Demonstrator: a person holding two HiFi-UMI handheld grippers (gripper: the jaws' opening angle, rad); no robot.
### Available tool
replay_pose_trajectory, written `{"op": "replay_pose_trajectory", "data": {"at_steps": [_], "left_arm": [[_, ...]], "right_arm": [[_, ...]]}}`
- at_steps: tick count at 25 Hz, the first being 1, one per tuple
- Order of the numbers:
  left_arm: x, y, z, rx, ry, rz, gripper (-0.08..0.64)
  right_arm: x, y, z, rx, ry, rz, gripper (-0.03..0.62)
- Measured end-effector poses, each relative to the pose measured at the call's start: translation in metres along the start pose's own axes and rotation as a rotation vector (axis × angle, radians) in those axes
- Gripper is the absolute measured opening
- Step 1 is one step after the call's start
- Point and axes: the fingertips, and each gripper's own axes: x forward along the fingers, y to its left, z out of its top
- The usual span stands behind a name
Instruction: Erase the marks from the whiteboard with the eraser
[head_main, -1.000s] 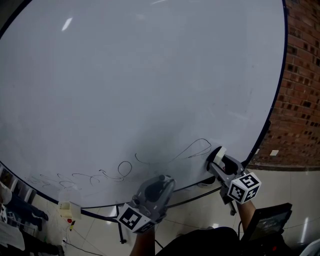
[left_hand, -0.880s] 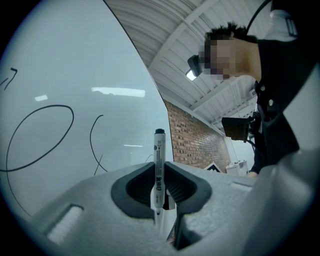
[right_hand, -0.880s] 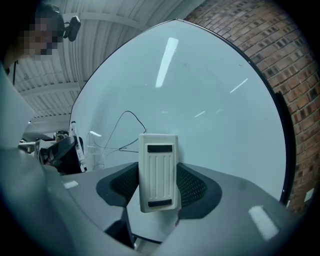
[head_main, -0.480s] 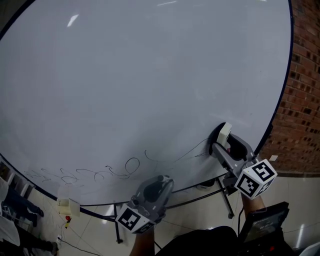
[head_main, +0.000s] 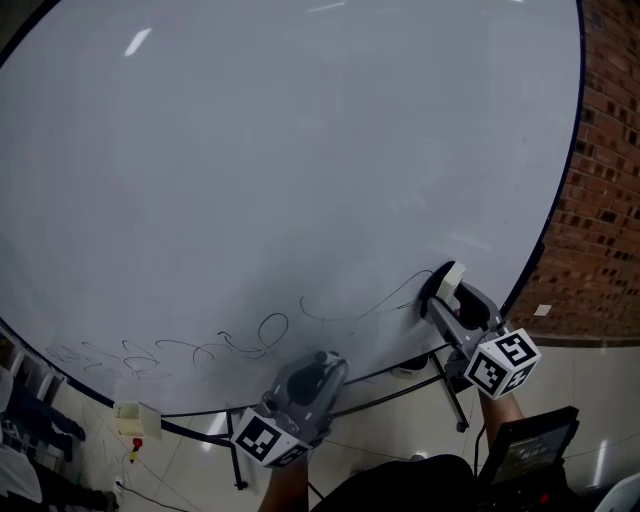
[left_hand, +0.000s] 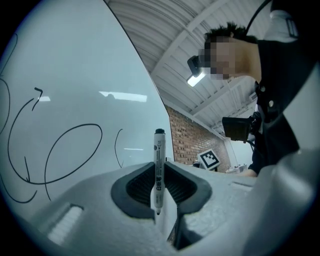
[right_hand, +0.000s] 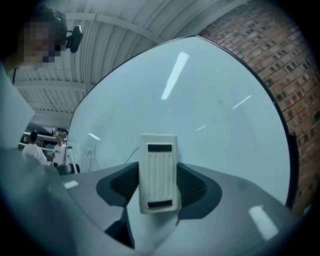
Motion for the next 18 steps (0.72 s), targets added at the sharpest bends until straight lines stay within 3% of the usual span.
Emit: {"op": "replay_pose_trajectory", "data": {"at_steps": [4,9,18], "left_arm": [[-0.004,-0.002,-0.001,-0.011,0.012,-0.027,0.057],[-0.007,-0.004,-0.006,-0.016,0.036,-0.033,0.057],[0.013,-0.007,-0.007,0.004,0.056,0.035,0.057]], "right_arm": [[-0.004,-0.015,-0.050,0.029,0.061,-0.041,0.238],[-0.009,-0.027,-0.085,0.059,0.108,-0.064,0.239],[-0.013,-0.031,-0.096,0.078,0.125,0.005,0.239]]}}
